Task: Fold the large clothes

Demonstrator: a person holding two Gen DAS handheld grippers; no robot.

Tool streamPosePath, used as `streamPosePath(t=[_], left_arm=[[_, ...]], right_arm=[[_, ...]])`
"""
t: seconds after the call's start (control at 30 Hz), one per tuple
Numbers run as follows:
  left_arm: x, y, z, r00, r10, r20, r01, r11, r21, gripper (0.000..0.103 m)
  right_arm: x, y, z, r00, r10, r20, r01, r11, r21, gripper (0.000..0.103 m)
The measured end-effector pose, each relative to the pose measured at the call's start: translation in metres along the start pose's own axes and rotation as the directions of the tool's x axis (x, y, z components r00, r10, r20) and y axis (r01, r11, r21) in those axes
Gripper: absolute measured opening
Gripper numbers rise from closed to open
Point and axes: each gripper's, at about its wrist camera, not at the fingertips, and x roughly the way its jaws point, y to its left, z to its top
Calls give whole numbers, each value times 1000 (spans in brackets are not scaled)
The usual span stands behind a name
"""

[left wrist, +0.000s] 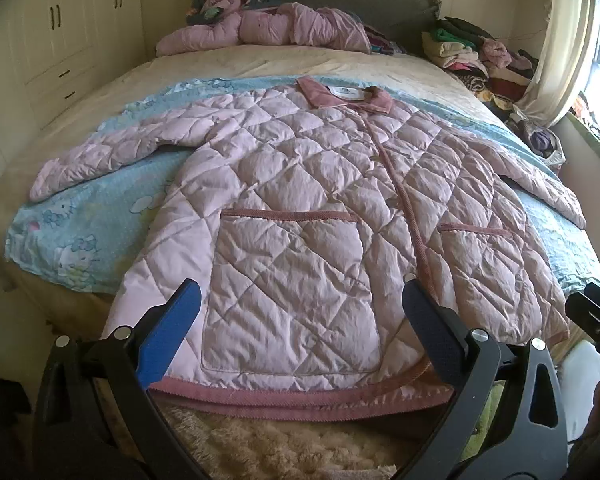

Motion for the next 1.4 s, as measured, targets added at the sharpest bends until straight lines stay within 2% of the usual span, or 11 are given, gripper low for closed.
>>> streamPosePath(t=[1.4], left_arm=[[-4,-5,1,1000,2,6,-2,1000,13,95]], right_arm=[[-1,0,-3,1000,-10,11,10,1000,3,99]])
